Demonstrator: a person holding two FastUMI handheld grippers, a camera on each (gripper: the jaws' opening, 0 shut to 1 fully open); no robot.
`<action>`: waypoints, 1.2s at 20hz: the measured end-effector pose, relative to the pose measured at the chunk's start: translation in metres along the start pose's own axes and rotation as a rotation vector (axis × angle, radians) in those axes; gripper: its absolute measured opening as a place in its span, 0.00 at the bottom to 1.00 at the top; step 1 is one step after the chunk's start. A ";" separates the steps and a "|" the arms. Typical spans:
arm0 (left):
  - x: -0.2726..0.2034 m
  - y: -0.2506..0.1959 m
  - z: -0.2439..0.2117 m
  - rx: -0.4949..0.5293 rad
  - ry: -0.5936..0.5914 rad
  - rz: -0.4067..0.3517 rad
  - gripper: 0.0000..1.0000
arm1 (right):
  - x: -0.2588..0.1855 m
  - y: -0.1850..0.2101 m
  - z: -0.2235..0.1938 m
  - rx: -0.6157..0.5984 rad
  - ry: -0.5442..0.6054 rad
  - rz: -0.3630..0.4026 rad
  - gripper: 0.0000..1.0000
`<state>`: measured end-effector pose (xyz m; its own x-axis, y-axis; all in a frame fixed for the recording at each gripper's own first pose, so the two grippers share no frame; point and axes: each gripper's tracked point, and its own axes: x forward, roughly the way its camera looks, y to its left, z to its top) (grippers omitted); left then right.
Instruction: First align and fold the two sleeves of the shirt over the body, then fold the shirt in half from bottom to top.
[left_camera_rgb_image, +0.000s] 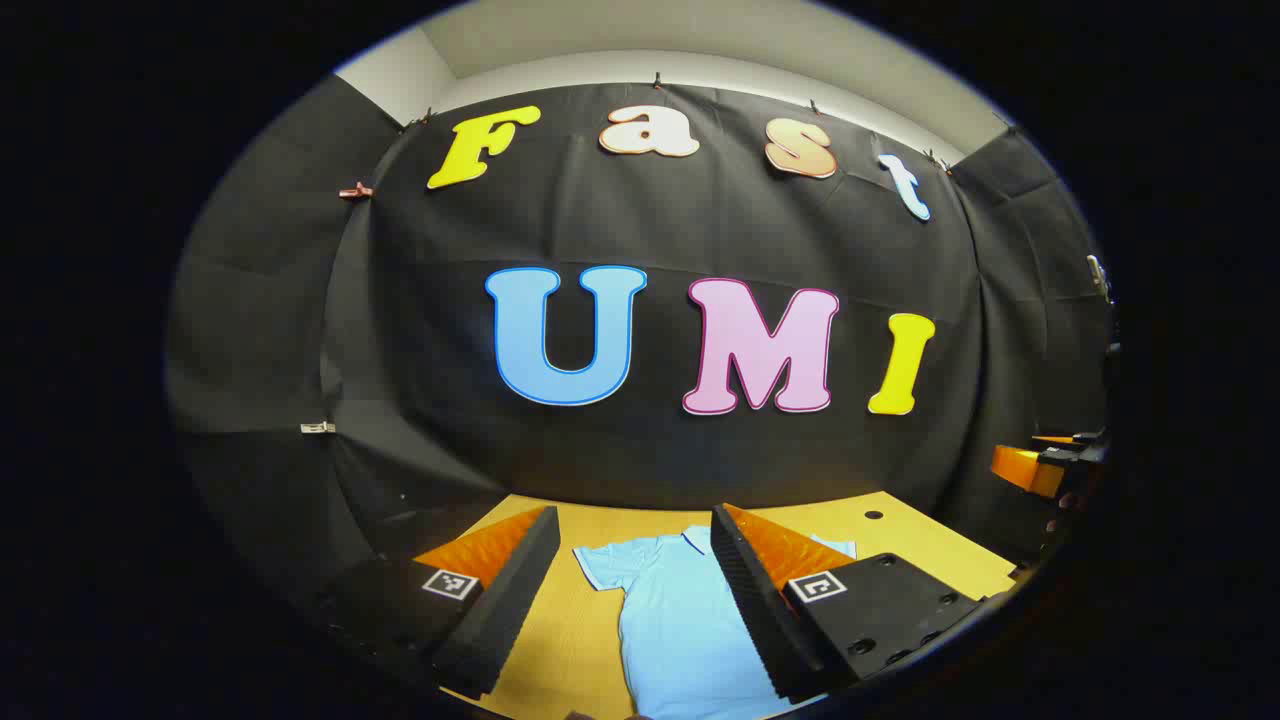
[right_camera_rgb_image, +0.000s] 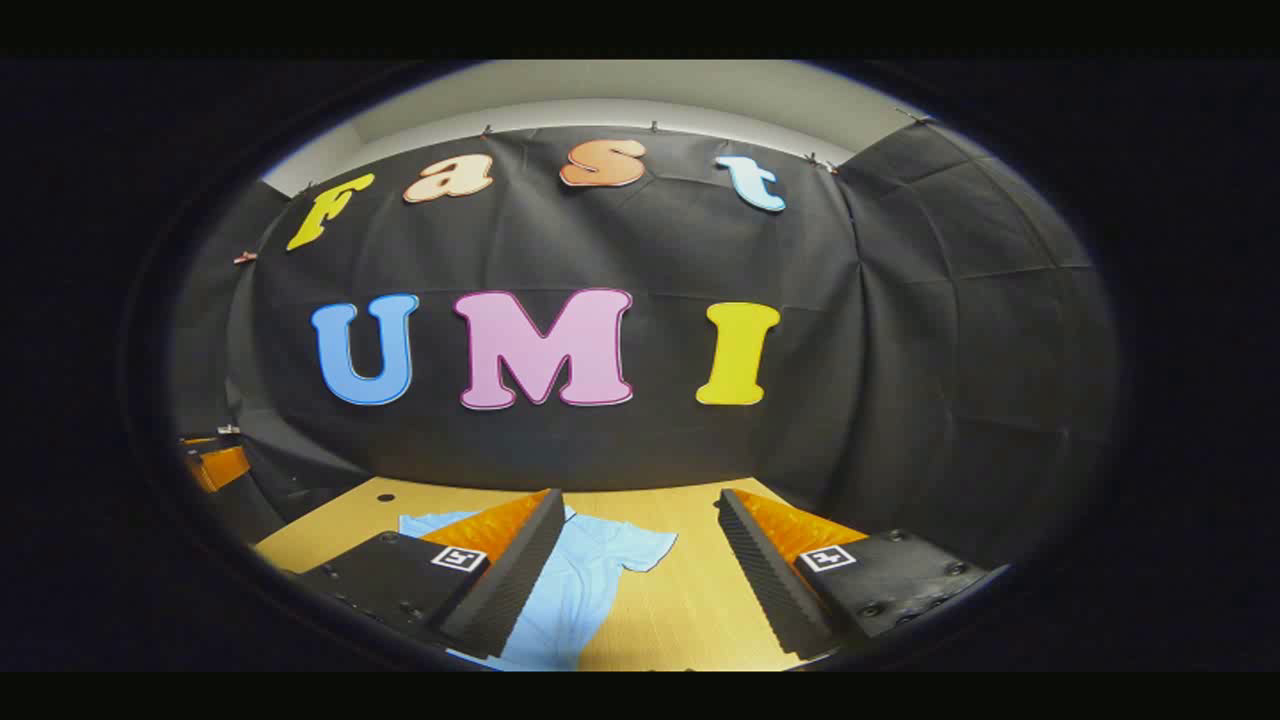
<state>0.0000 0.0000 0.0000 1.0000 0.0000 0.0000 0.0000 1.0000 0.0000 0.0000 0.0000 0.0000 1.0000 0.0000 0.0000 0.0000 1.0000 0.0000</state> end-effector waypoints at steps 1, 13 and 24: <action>0.002 -0.001 0.000 0.003 0.001 -0.001 0.96 | 0.002 0.001 0.000 -0.002 0.002 0.001 0.97; 0.012 -0.010 -0.008 0.005 0.025 -0.015 0.96 | 0.010 0.002 -0.014 -0.019 0.036 0.014 0.97; 0.024 -0.010 -0.022 0.012 0.062 0.016 0.97 | 0.063 0.004 -0.047 -0.067 0.131 0.056 0.97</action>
<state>0.0239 -0.0099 -0.0222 0.9980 0.0164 -0.0617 -0.0157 0.9998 0.0127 0.0626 0.0041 -0.0474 0.9899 0.0512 -0.1325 -0.0600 0.9962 -0.0628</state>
